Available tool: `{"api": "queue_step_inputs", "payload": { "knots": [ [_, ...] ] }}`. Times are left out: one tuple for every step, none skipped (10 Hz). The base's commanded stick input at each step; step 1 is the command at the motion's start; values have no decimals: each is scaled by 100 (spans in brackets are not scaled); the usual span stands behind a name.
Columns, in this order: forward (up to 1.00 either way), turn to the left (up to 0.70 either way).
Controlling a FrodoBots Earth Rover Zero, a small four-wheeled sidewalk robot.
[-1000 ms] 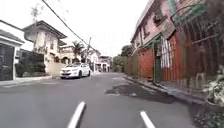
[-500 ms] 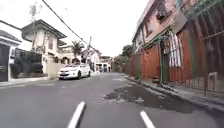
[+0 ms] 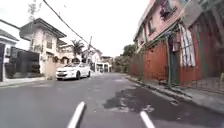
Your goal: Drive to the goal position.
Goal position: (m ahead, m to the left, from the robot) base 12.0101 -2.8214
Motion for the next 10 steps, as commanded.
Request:
{"api": "queue_step_inputs", "payload": {
  "knots": [
    [100,-5],
    [100,-40],
    [100,-40],
    [100,-18],
    [100,0],
    [100,0],
    [100,0],
    [100,0],
    [100,0],
    [100,0]
  ]
}}
